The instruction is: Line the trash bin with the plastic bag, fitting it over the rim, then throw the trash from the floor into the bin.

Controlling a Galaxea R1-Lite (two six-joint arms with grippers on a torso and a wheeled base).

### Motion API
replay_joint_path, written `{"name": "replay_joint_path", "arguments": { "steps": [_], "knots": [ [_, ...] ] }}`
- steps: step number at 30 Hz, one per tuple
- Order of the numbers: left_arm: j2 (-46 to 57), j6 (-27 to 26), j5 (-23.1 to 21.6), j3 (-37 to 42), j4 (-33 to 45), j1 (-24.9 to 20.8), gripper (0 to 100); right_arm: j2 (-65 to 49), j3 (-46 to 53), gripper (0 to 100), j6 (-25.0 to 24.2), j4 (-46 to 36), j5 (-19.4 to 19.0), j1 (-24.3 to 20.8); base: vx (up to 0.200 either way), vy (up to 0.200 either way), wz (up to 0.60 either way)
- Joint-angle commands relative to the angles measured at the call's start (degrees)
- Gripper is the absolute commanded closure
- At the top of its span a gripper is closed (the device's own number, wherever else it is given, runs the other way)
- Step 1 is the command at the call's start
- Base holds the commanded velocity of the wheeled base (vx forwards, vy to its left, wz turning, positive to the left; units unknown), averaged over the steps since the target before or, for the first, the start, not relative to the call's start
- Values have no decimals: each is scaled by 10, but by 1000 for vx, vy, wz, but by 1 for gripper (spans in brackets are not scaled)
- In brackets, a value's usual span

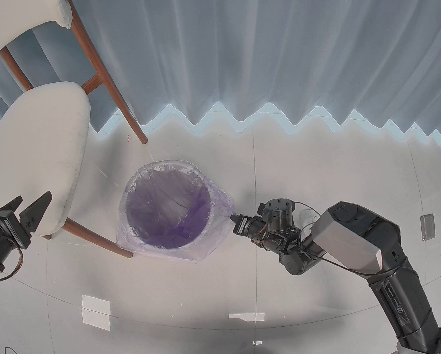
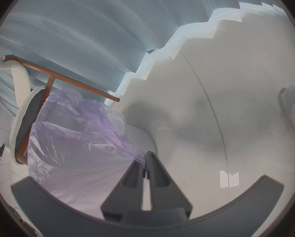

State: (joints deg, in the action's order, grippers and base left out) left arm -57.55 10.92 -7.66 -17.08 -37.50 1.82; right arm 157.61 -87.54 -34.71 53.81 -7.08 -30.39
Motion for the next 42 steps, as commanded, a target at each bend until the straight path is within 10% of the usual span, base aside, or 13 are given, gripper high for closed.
{"name": "replay_joint_path", "arguments": {
  "steps": [1,20,21,32,42],
  "knots": [
    [0,0,0,3,0,1,0,3,-1,100,0,-1,4,5,0,0,0],
    [-2,5,-10,6,0,4,0,-9,-21,100,-39,-122,13,6,0,0,0],
    [-3,9,-12,6,0,0,0,-12,-18,0,-42,-120,14,6,0,0,0],
    [-55,37,-30,7,69,-147,0,-204,198,0,-127,-117,15,4,0,0,0],
    [-276,349,11,-135,204,-255,0,-326,421,0,-128,30,31,31,0,0,0]
  ]
}}
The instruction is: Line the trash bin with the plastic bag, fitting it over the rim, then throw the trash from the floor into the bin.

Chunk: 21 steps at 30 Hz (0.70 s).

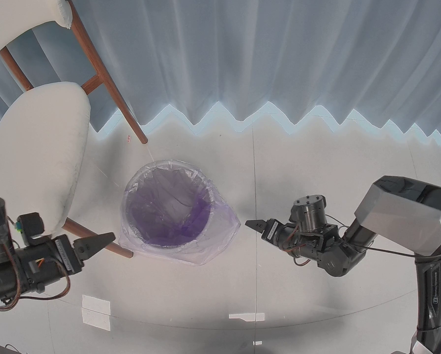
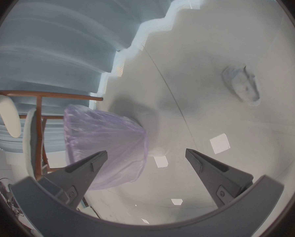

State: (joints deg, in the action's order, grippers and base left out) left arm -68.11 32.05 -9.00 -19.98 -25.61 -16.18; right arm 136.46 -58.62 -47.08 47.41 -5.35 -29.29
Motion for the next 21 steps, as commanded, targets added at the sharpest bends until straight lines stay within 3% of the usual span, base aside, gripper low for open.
{"name": "replay_joint_path", "arguments": {
  "steps": [1,5,8,13,21],
  "knots": [
    [-195,166,27,-121,86,-79,0,-117,143,0,-4,112,25,21,0,0,0],
    [-280,246,34,-162,74,-85,0,-135,197,0,0,183,59,32,0,0,0],
    [-346,260,37,-168,51,-84,0,-151,228,0,0,211,59,38,0,0,0],
    [-431,270,89,-174,7,-81,0,-159,247,0,-2,226,61,52,0,0,0],
    [-519,371,128,-248,-28,-79,0,-157,252,0,-3,242,61,65,0,0,0]
  ]
}}
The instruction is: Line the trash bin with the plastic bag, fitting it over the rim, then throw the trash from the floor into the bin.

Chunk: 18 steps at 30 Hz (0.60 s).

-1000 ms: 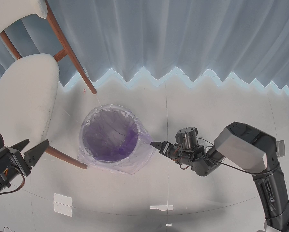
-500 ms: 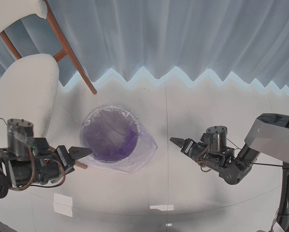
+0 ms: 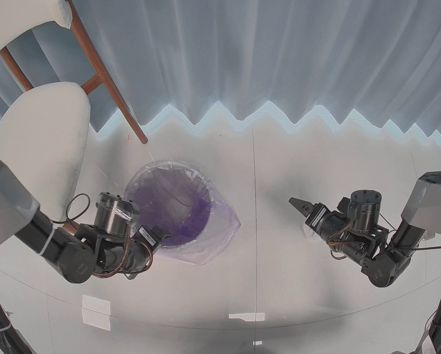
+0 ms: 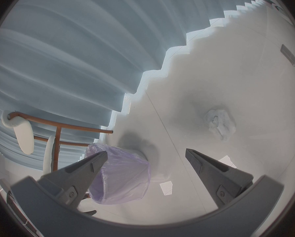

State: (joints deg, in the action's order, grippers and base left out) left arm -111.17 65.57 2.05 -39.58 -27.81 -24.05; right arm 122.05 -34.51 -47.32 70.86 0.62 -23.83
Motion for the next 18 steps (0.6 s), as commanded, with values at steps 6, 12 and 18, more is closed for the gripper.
{"name": "replay_joint_path", "arguments": {
  "steps": [6,12,18],
  "knots": [
    [-140,62,42,-105,-3,1,0,-14,13,0,-1,8,3,18,0,0,0],
    [-164,62,50,-125,-4,7,100,-14,22,0,-1,16,3,20,0,0,0],
    [-158,54,50,-139,0,7,100,-14,33,0,-1,20,3,22,0,0,0]
  ]
}}
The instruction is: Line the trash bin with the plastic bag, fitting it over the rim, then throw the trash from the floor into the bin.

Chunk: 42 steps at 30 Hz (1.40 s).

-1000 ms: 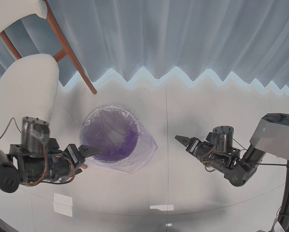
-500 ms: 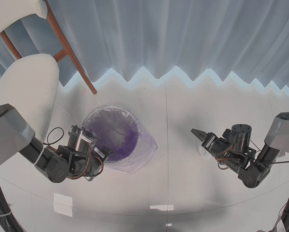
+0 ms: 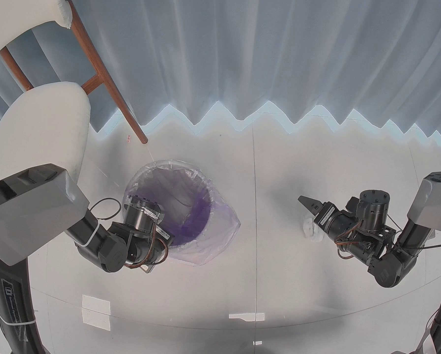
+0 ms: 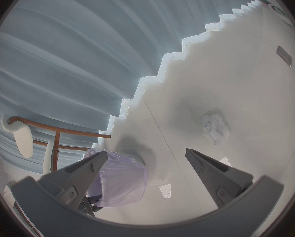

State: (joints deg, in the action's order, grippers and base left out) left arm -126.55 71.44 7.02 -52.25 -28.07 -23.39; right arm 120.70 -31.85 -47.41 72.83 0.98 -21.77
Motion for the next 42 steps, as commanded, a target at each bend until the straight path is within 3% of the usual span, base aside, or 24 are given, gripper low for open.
{"name": "replay_joint_path", "arguments": {
  "steps": [1,4,9,10,11,15,16,17,18,22,25,29,30,37,42],
  "knots": [
    [-2,-9,-1,-15,8,0,100,1,8,0,0,0,0,3,0,0,0],
    [28,-55,-11,-31,51,1,100,9,14,0,4,0,0,22,0,0,0],
    [50,-223,-21,-50,116,7,100,18,24,0,2,10,-1,36,0,0,0],
    [50,-223,-21,-50,116,7,100,18,24,0,2,10,-1,36,0,0,0],
    [52,-283,-20,-53,118,8,100,18,34,0,4,23,0,37,0,0,0],
    [46,-416,-20,-62,116,21,100,18,52,0,5,43,-1,36,0,0,0],
    [46,-416,-20,-62,116,21,100,18,52,0,5,43,-1,36,0,0,0],
    [44,-481,-21,-72,110,27,100,18,60,0,5,49,-1,36,0,0,0],
    [43,-503,-22,-76,105,27,100,18,64,0,5,52,0,36,0,0,0],
    [29,-551,-41,-89,72,27,100,19,78,0,5,68,-1,38,0,0,0],
    [8,-589,-58,-91,6,25,100,20,90,0,5,81,-1,37,0,0,0],
    [-2,-589,-54,-87,-4,22,100,18,91,0,4,82,-1,37,0,0,0],
    [-2,-589,-54,-87,-4,22,0,18,91,0,4,82,-1,37,0,0,0],
    [10,-588,-53,-83,-59,23,0,19,95,0,5,82,-1,37,0,0,0],
    [104,-583,-56,-36,-88,22,0,20,104,0,11,82,-2,36,0,0,0]
  ]
}}
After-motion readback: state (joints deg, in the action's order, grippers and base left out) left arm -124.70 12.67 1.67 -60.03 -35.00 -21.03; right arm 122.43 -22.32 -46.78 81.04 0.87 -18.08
